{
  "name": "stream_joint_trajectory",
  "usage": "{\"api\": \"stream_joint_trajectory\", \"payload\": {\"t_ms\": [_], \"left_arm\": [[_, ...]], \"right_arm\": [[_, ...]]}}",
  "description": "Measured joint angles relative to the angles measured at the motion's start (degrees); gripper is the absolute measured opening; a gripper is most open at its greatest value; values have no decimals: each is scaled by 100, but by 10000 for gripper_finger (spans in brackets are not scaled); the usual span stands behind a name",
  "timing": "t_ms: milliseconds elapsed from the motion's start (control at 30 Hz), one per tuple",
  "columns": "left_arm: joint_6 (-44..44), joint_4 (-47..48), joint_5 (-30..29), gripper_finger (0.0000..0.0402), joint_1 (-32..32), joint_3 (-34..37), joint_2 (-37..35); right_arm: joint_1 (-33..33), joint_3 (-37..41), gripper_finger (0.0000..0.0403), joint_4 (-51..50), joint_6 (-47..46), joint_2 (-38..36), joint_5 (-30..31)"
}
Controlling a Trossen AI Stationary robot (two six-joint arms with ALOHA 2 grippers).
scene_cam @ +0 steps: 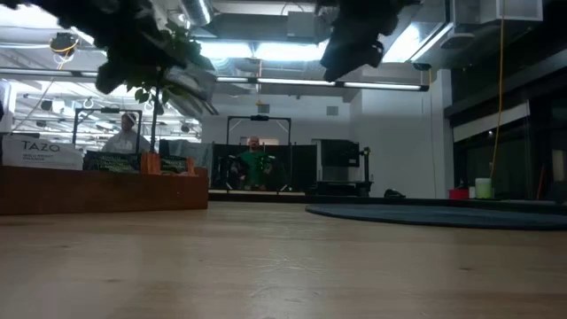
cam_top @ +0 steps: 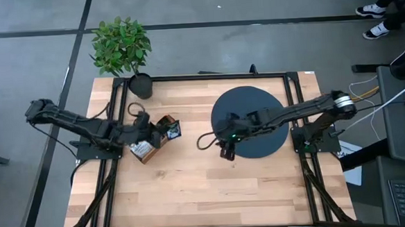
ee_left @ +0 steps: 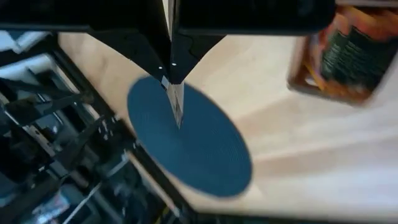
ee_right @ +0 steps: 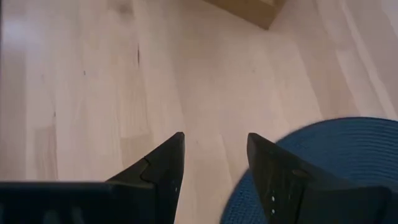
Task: Pick & Place Tea
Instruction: Put the black tea bag into the middle section of the wooden organizer
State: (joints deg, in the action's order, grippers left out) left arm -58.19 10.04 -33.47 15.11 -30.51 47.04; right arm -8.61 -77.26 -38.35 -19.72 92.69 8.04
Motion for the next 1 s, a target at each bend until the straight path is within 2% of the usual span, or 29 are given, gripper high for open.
{"api": "stream_joint_trajectory", "payload": {"t_ms": [200, 367, 500, 667, 833, 1000], "left_arm": [[-88, 204, -1958, 2, 1062, 138, -61], [-1288, 999, -2794, 2, 1669, 138, 143], [-2331, 1433, -2894, 2, 1883, 140, 610], [-2945, 1468, -2818, 2, 1893, 140, 1205], [-3067, 1594, -2806, 2, 1821, 132, 1466], [-3067, 2883, -2620, 2, 1657, -307, 1496]], "right_arm": [[120, 1212, 176, 522, -511, -1024, 56], [121, 2138, 176, 1088, -977, -1833, 132], [121, 2551, 176, 1455, -1019, -2242, 137], [121, 2578, 176, 1617, -695, -2201, 68], [119, 2568, 176, 1728, -407, -1966, -157], [128, 2557, 176, 1814, -374, -1894, -160]]}}
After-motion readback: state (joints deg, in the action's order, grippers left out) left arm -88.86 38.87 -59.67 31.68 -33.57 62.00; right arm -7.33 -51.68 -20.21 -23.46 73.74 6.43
